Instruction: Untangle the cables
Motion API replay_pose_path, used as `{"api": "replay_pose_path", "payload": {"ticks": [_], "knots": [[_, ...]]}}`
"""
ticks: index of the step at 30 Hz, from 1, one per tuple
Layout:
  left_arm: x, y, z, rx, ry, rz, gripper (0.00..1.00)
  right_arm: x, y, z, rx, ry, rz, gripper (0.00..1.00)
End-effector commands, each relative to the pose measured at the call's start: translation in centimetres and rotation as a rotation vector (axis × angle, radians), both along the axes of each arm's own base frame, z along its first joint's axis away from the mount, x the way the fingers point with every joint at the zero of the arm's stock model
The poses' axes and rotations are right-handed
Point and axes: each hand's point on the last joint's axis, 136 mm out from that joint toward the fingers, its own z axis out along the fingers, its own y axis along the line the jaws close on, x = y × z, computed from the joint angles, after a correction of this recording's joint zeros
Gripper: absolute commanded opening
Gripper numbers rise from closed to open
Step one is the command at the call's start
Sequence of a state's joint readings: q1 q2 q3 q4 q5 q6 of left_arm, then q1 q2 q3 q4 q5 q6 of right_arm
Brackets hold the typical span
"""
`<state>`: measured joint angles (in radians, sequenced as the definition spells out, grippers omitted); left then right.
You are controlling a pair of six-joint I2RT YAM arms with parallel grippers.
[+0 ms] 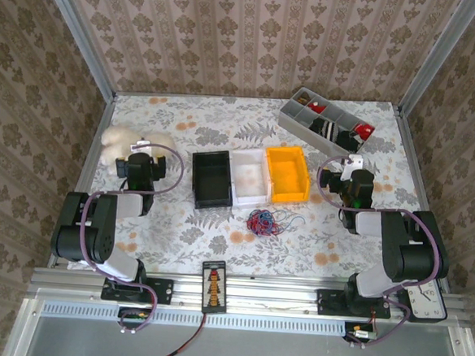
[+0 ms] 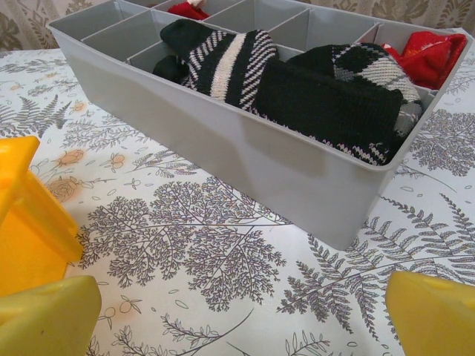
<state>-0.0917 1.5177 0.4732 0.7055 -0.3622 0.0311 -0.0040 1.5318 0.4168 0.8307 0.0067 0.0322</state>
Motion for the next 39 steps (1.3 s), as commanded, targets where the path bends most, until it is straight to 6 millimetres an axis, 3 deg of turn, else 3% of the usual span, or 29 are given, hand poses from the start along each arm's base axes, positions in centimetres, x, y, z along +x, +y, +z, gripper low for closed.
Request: {"api": "replay_pose_path", "payload": {"ticks": [1,11,15,18,23,24,28,30,34,36,39], "knots": [[0.6,-0.3,1.0,0.009,-0.034,-0.016,1.0,0.0,0.0,0.2,0.003,-0.011,0.0,1.0],[1.2,-0.7,0.8,0.012,0.003,-0.036,1.0,0.1,0.0,0.1,0.006,-0.006,0.001,1.0],[3.7,-3.1,-0.7,0.002,0.197,-0.174,1.0,0.0,0.0,0.1,0.009,-0.006,0.003,0.99],[5.3,-6.1,0.1,0.026,0.32,-0.297,1.0,0.1,0.6,0.7,0.009,0.002,0.043,0.83],[6.1,-6.0,3.6,0.131,0.26,-0.159,1.0,0.7,1.1,3.3,0.061,0.179,0.012,0.59],[5.9,-6.1,4.5,0.13,0.234,-0.126,1.0,0.5,1.9,4.8,0.07,0.147,0.015,0.57],[4.0,-7.5,7.6,0.042,0.138,-0.043,1.0,-1.4,6.2,7.7,0.025,0.069,0.035,0.58],[2.2,-8.3,8.5,-0.088,0.092,-0.009,1.0,-2.9,8.6,8.1,0.02,0.093,0.033,0.58],[-1.6,-10.8,7.9,-0.365,0.047,-0.03,1.0,-6.2,14.0,7.3,0.04,0.146,0.134,0.57],[-3.4,-13.2,7.4,-0.426,0.055,-0.105,1.0,-8.1,16.6,6.7,0.032,0.194,0.216,0.57],[-6.0,-19.3,7.1,-0.433,0.129,-0.332,1.0,-10.0,17.5,5.5,0.083,0.288,0.229,0.56]]}}
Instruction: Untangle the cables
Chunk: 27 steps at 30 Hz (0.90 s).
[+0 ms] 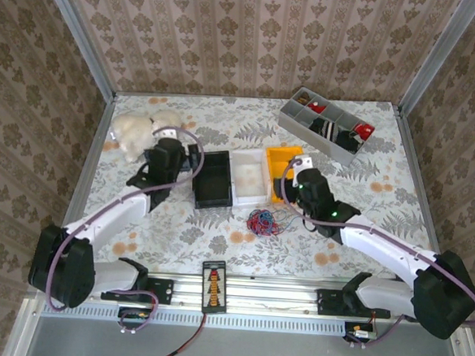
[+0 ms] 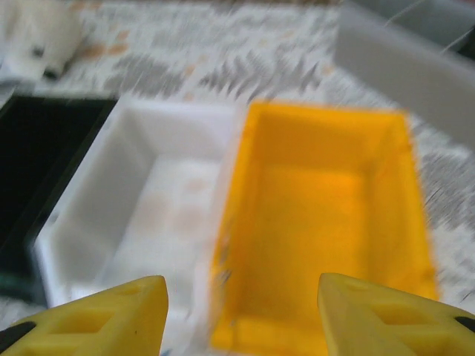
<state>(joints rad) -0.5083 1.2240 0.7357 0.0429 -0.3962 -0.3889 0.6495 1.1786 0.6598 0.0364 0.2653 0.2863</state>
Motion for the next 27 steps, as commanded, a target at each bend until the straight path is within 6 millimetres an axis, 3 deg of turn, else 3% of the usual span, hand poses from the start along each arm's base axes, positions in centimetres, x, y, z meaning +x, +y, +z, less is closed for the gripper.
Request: {"api": "replay_pose_path", "payload": {"ticks": [1,3,5,8,11,14,18,27], "knots": [[-3.0,-6.2,-1.3,-0.088,0.084,-0.216,1.0,-2.1,-1.3,-1.2,0.021,0.134,-0.088,0.57],[-5.6,-10.4,-1.5,-0.043,0.13,-0.416,1.0,-3.1,-2.3,-1.8,0.029,0.178,-0.129,0.57],[-8.1,-13.3,-2.1,-0.01,0.174,-0.572,1.0,-4.0,-3.3,-2.3,0.024,0.204,-0.158,0.58],[-10.9,-16.1,-3.0,0.021,0.235,-0.732,1.0,-5.1,-4.7,-3.6,0.035,0.238,-0.214,0.59],[-13.0,-18.3,-4.3,0.049,0.291,-0.854,0.99,-5.9,-4.5,-4.9,0.067,0.287,-0.206,0.6],[-14.3,-19.9,-5.9,0.126,0.338,-0.939,0.98,-6.4,-3.8,-5.8,0.06,0.337,-0.161,0.6],[-15.5,-21.8,-7.8,0.202,0.4,-1.033,0.97,-6.5,-4.6,-6.5,0.034,0.379,-0.174,0.59],[-15.8,-23.2,-9.8,0.242,0.452,-1.082,0.9,-6.9,-3.2,-8.0,0.088,0.477,-0.082,0.52]]}}
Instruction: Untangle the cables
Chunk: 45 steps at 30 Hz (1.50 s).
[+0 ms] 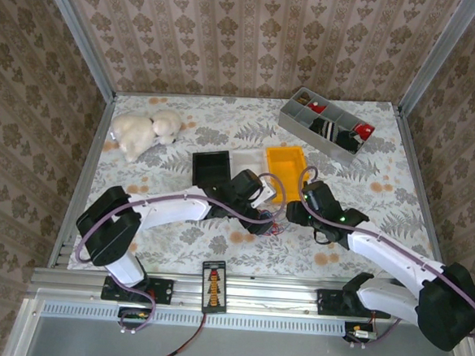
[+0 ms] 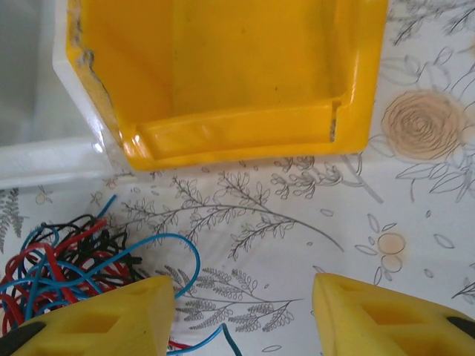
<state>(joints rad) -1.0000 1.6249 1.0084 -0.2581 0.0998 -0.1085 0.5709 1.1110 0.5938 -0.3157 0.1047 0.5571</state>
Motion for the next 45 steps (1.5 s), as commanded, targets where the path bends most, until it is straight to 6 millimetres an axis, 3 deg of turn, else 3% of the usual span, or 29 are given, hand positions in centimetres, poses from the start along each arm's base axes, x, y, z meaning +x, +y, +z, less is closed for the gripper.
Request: {"api": "replay_pose_path", "payload": {"ticks": [1,7,13,17,21,27,36,39,41,43,45], "knots": [[-0.6,-0.3,-0.1,0.012,0.02,-0.046,0.89,-1.1,0.8,-1.0,0.023,0.067,0.064,0.52],[-0.7,-0.2,-1.3,0.024,0.037,-0.038,0.86,-1.2,0.6,-2.1,0.036,0.104,0.056,0.42],[-0.6,-0.4,-2.3,0.046,0.047,-0.044,0.8,-0.2,0.7,-2.4,0.094,0.149,0.025,0.0],[-0.2,-0.2,-3.2,0.058,0.061,-0.034,0.65,1.0,-0.6,-2.1,0.12,0.155,-0.073,0.0],[0.5,0.4,-4.6,0.059,0.106,0.003,0.36,2.4,-3.7,-1.4,0.057,0.14,-0.232,0.0],[1.5,1.3,-5.6,0.037,0.164,0.055,0.01,2.8,-8.9,-1.9,-0.018,0.171,-0.492,0.0],[1.7,3.3,-5.2,-0.016,0.187,0.124,0.0,2.3,-13.1,-1.6,-0.03,0.187,-0.652,0.0],[1.0,3.8,-5.1,-0.044,0.208,0.115,0.0,2.4,-13.1,-1.6,-0.014,0.198,-0.625,0.0],[0.7,3.7,-5.3,-0.03,0.213,0.1,0.0,3.5,-11.3,-0.9,0.023,0.161,-0.506,0.0],[0.4,3.3,-5.3,-0.018,0.209,0.074,0.0,4.6,-8.8,0.9,0.06,0.076,-0.355,0.21],[0.1,2.6,-5.2,-0.013,0.197,0.043,0.0,5.1,-6.5,3.7,0.089,-0.046,-0.229,0.5]]}}
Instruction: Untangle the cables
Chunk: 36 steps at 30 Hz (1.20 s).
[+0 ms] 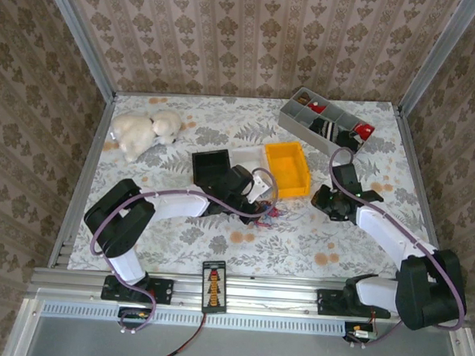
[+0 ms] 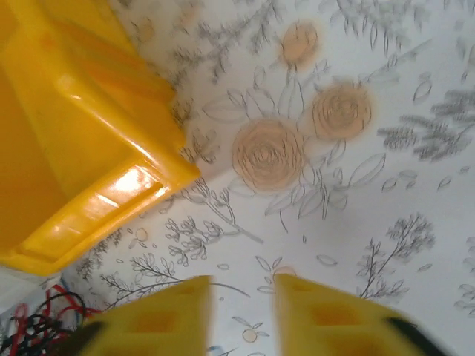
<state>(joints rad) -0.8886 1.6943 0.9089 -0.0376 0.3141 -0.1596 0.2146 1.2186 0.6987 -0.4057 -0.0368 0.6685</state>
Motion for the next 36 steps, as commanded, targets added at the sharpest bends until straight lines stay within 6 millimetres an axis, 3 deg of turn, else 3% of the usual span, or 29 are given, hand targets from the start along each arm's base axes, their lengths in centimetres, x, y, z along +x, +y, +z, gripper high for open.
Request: {"api": "replay_pose_path", "payload": {"ticks": [1,4,6,12,17,25,30,32,36], "knots": [[-1.4,2.5,-2.5,0.142,0.056,-0.004,0.0,1.5,1.5,5.0,-0.063,-0.242,0.159,0.58],[-1.2,2.4,-2.6,0.146,0.051,-0.01,0.0,1.0,3.6,7.3,0.006,-0.345,0.274,0.61],[-1.2,2.5,-2.7,0.147,0.051,-0.011,0.0,0.4,5.2,7.5,0.057,-0.354,0.354,0.57],[-1.2,2.4,-2.8,0.143,0.06,-0.008,0.0,-1.4,10.1,5.9,0.198,-0.303,0.536,0.48],[-1.1,2.6,-3.1,0.151,0.064,-0.001,0.0,-2.0,13.0,3.8,0.255,-0.232,0.617,0.45],[-0.9,2.8,-3.2,0.159,0.058,0.013,0.0,-2.4,13.7,-0.1,0.236,-0.12,0.626,0.39],[-0.5,3.1,-2.8,0.168,0.04,0.042,0.0,-2.4,13.4,-0.6,0.215,-0.11,0.607,0.1],[-0.2,3.2,-1.9,0.143,0.018,0.065,0.17,-2.3,12.7,-0.8,0.181,-0.105,0.584,0.05],[0.0,4.0,0.5,0.056,0.036,0.094,0.83,-2.1,11.0,-1.7,0.11,-0.069,0.53,0.0]]}}
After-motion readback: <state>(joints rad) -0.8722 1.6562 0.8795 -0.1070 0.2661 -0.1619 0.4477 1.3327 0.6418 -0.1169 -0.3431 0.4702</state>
